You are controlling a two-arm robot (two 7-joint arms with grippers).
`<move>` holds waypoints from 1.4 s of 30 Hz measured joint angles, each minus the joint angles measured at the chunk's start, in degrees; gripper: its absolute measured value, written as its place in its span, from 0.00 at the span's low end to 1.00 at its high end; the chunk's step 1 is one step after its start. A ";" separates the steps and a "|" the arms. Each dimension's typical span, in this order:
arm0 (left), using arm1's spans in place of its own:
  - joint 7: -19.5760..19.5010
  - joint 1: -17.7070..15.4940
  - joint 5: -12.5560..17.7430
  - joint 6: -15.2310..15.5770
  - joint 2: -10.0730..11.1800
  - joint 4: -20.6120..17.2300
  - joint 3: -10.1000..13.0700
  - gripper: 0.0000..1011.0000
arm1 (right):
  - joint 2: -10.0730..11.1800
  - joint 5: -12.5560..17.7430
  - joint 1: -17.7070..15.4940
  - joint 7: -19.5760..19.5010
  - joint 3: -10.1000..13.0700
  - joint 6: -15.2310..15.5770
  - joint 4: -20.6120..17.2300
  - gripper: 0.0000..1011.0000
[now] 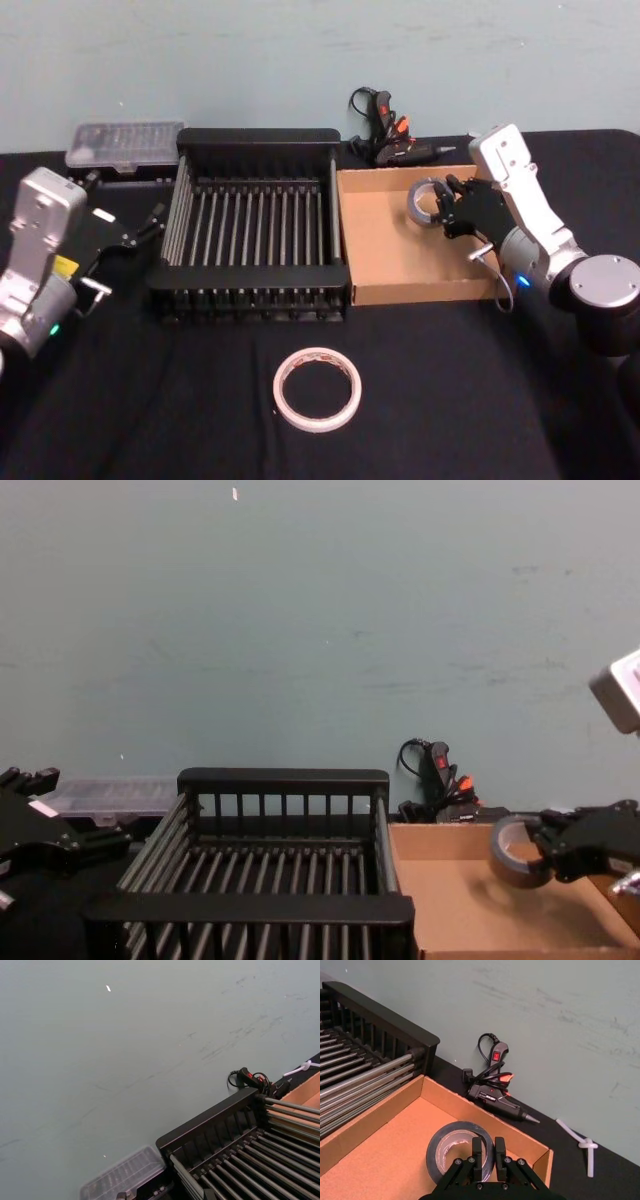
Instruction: Pick up the white tape and place it into the black box , Pick up the silver tape and place it into the brown box.
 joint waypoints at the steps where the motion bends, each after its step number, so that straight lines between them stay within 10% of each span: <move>1: 0.00 0.00 0.00 0.00 0.00 0.00 0.00 0.99 | -0.10 -0.02 0.07 0.00 0.00 -0.03 0.23 0.15; 21: 0.00 0.00 0.00 0.00 0.00 0.00 0.00 0.99 | -0.66 -0.23 0.45 -0.03 0.16 -0.15 1.36 0.17; 42: 0.00 0.00 0.00 0.00 0.00 0.00 0.00 0.99 | -0.60 -0.21 0.43 -0.03 0.16 -0.07 1.31 0.82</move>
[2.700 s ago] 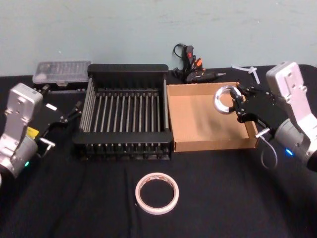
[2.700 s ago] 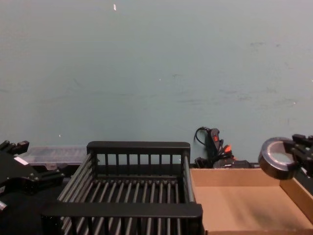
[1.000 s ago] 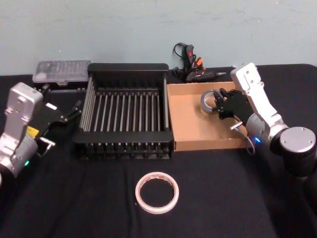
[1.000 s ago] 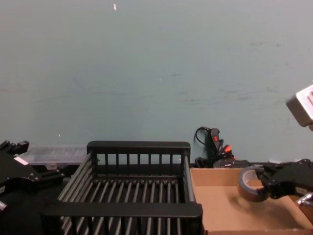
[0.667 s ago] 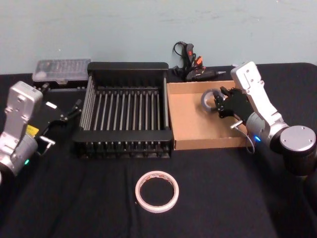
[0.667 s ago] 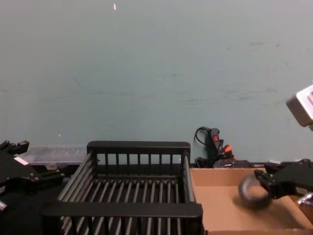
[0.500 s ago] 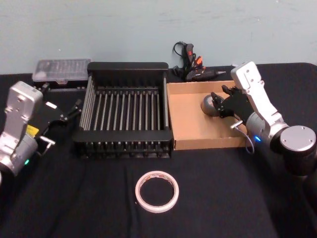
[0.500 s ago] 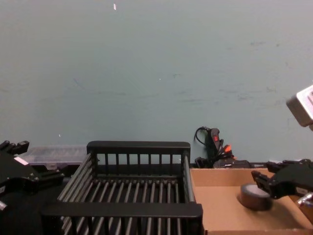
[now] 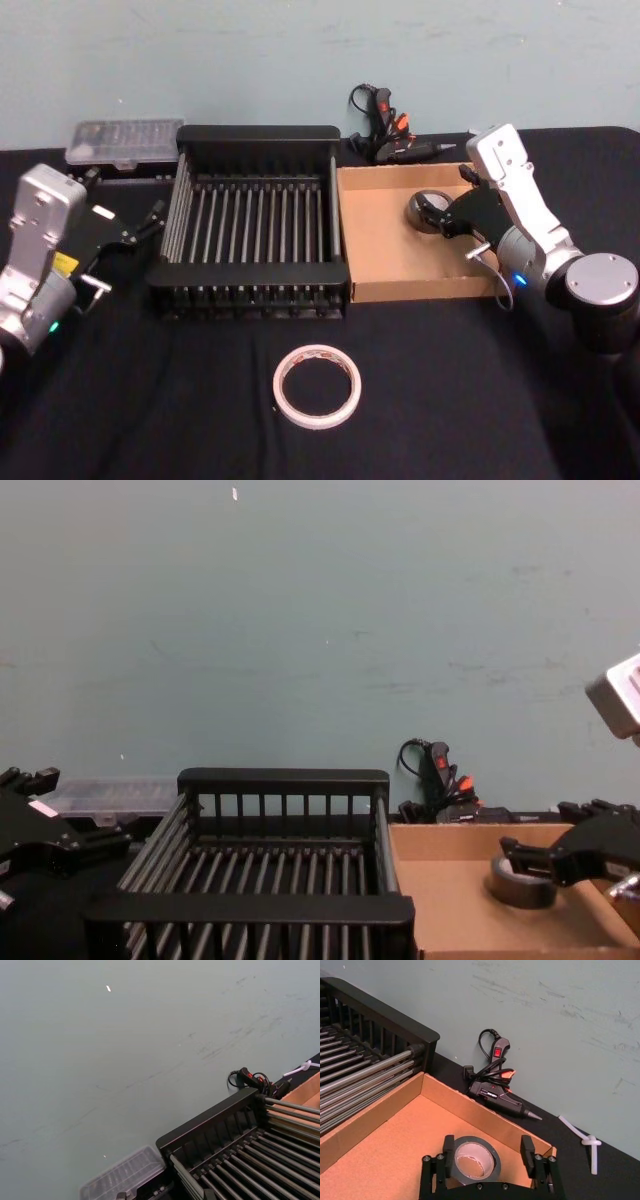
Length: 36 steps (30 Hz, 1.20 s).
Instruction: Pick up the white tape and place it into the black box , Pick up the silver tape and place it into the brown box.
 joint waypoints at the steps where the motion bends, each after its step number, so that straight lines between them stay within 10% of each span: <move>1: 0.00 0.00 0.00 0.00 0.00 0.00 0.00 0.99 | 0.00 0.00 0.00 0.00 0.00 0.00 0.00 0.84; 19: 0.00 0.00 0.00 0.00 0.00 0.00 0.00 0.99 | 0.30 0.66 -0.74 0.67 0.49 -0.21 -1.67 0.99; 36: 0.00 0.00 0.00 0.00 0.00 0.00 0.00 0.99 | 4.51 5.59 -8.24 5.33 1.80 2.36 -16.33 0.99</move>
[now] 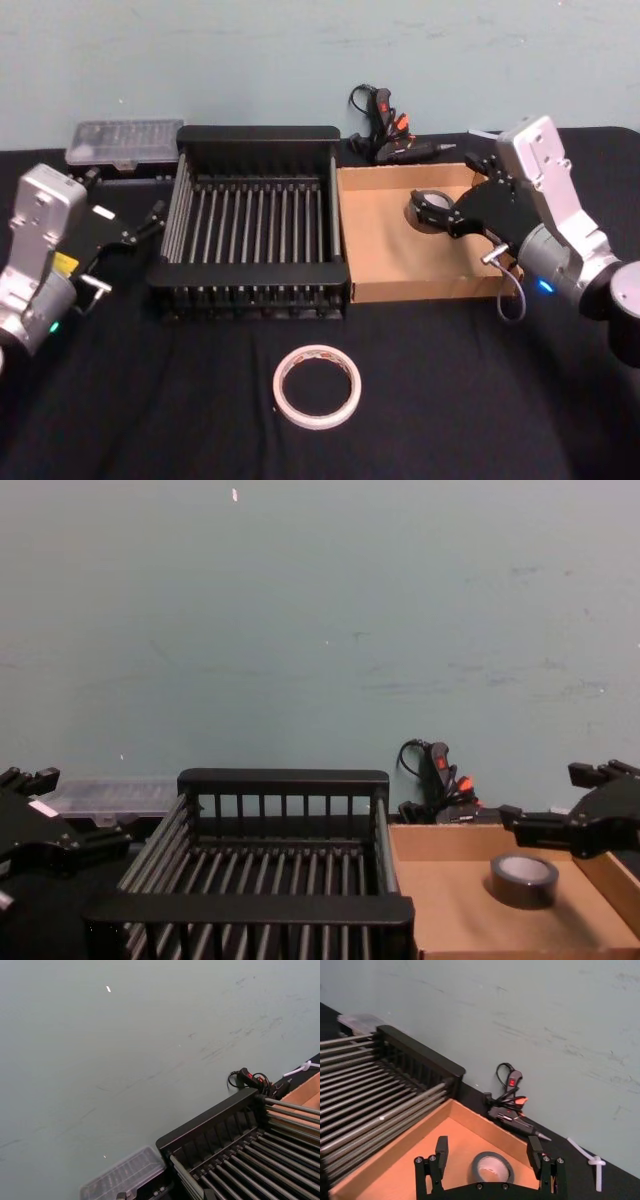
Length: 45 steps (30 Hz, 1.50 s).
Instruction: Pick up the white tape and place it into the black box , Pick up the silver tape and place it into the brown box.
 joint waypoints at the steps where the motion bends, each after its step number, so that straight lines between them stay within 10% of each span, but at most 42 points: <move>1: 0.00 0.00 0.00 0.00 0.00 0.00 0.00 0.99 | 0.26 0.27 -0.38 0.25 0.00 0.29 -0.70 0.99; 23: 0.00 0.00 0.00 0.00 0.00 0.00 0.00 0.99 | 6.86 5.57 -8.34 4.76 -3.45 12.66 -15.44 0.99; 45: 0.00 0.00 0.00 0.00 0.00 0.00 0.00 0.99 | 7.68 7.50 -8.89 5.07 -9.52 23.27 -17.29 0.99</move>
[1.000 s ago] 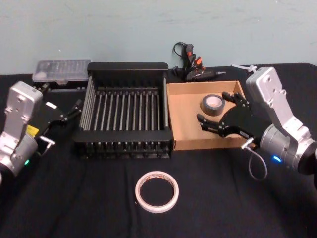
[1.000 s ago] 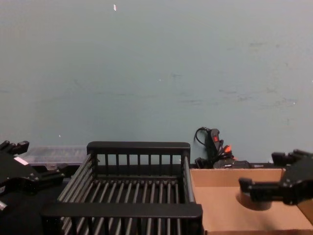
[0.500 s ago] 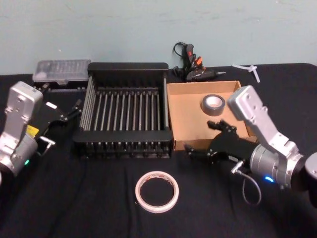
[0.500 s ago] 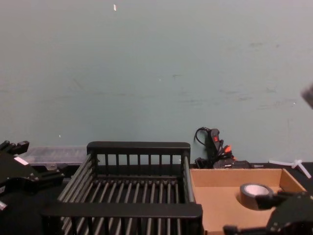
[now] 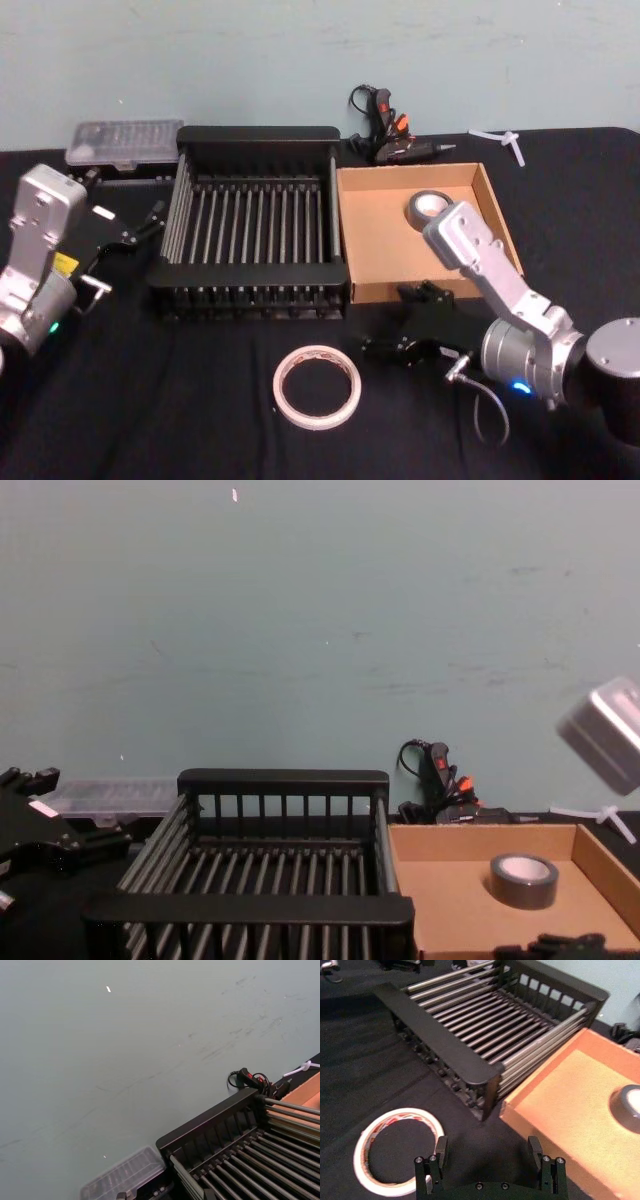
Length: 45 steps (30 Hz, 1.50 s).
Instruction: Pick up the white tape and place it into the black box , Pick up the silver tape and place it into the brown box.
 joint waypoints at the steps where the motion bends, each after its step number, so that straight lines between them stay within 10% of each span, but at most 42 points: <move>1: 0.00 0.00 0.00 0.00 0.00 0.00 0.00 0.99 | -0.05 -0.02 0.03 -0.03 -0.43 0.44 -0.06 0.99; 20: 0.00 0.01 0.00 0.00 0.00 0.00 0.00 0.99 | -1.12 -4.22 1.21 -0.32 -5.19 3.55 -0.53 0.99; 45: 0.00 0.00 0.00 0.00 0.00 0.00 0.00 0.99 | -4.03 -5.90 1.40 1.26 -5.53 4.65 1.61 0.99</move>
